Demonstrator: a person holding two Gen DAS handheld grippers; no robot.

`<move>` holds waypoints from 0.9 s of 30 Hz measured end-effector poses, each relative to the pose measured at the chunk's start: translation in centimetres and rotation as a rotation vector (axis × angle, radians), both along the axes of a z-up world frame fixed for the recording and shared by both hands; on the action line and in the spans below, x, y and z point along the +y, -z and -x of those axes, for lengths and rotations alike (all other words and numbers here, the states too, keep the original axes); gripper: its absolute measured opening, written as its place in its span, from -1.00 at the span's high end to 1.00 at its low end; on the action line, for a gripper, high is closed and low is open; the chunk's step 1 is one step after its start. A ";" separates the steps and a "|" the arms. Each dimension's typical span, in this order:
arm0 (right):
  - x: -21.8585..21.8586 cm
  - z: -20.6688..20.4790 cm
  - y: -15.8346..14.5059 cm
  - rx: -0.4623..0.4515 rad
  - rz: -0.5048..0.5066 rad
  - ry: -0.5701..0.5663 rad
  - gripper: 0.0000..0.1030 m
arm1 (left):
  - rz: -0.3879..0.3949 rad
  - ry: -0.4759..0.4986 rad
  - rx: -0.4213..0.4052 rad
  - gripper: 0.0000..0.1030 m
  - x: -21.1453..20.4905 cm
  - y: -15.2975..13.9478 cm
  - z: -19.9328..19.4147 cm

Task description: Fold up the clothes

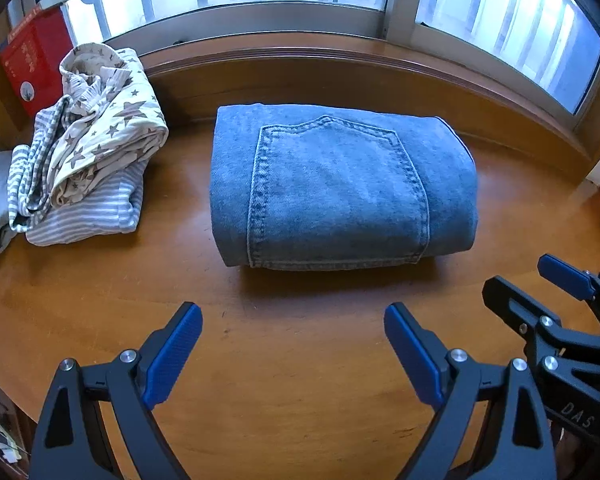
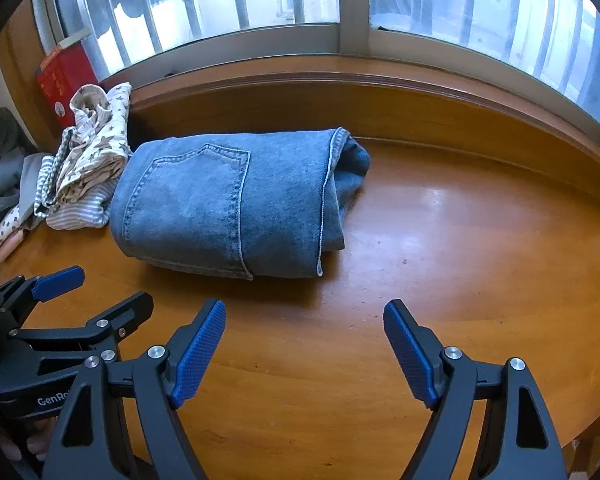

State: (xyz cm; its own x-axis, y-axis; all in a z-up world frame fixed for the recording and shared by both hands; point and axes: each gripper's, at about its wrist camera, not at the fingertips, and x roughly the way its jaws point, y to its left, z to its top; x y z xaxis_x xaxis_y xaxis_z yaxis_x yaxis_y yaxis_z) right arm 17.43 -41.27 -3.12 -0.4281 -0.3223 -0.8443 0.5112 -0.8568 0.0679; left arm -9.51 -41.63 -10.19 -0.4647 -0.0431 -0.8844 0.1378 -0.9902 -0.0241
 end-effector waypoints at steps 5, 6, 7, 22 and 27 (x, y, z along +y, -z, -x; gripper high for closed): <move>0.1 0.2 0.1 -0.004 0.004 0.006 -0.57 | 0.007 0.004 0.001 -0.81 0.0 0.0 0.1; 0.1 0.2 0.0 -0.004 0.004 0.005 -0.57 | 0.009 0.004 0.002 -0.81 0.0 0.0 0.2; 0.0 0.2 0.0 -0.003 0.003 0.004 -0.57 | 0.011 0.004 0.002 -0.81 0.0 -0.1 0.2; -0.1 0.1 -0.1 0.010 0.001 -0.005 -0.57 | 0.028 0.003 0.011 -0.81 -0.1 -0.2 0.3; -0.1 -0.1 -0.4 0.022 0.002 -0.003 -0.57 | 0.036 0.004 0.023 -0.81 -0.1 -0.4 0.2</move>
State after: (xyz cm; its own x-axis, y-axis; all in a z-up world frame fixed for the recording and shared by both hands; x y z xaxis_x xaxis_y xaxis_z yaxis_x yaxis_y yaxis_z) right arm 17.52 -41.39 -2.75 -0.4458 -0.3255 -0.8339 0.5148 -0.8553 0.0586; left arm -9.72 -41.75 -9.77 -0.4848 -0.0723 -0.8716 0.1333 -0.9910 0.0081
